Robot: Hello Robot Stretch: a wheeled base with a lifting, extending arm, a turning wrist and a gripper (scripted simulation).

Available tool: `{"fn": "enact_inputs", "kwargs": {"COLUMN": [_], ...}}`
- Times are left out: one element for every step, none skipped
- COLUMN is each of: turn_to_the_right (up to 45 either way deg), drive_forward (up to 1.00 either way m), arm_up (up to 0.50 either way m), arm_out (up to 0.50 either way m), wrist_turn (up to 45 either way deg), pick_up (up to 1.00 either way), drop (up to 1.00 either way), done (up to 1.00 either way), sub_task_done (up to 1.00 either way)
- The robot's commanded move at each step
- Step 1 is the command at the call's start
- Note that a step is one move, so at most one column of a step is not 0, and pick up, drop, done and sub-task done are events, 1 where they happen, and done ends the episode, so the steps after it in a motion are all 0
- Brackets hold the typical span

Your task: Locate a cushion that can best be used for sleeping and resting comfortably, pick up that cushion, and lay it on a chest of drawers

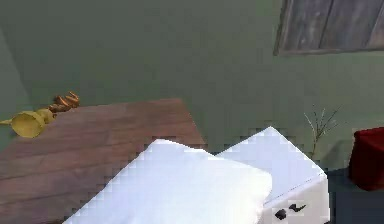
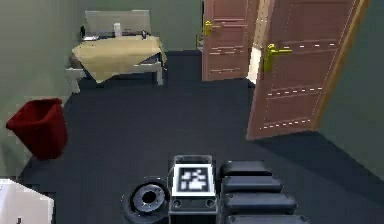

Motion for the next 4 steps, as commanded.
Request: {"fn": "enact_inputs", "kwargs": {"turn_to_the_right": [45.0, 45.0, 36.0, 0.0], "drive_forward": [0.0, 0.0, 0.0, 0.15], "arm_up": [0.0, 0.0, 0.0, 0.0], "arm_out": [0.0, 0.0, 0.0, 0.0], "wrist_turn": [0.0, 0.0, 0.0, 0.0], "pick_up": [0.0, 0.0, 0.0, 0.0], "drop": [0.0, 0.0, 0.0, 0.0], "done": [0.0, 0.0, 0.0, 0.0], "sub_task_done": [0.0, 0.0, 0.0, 0.0]}}
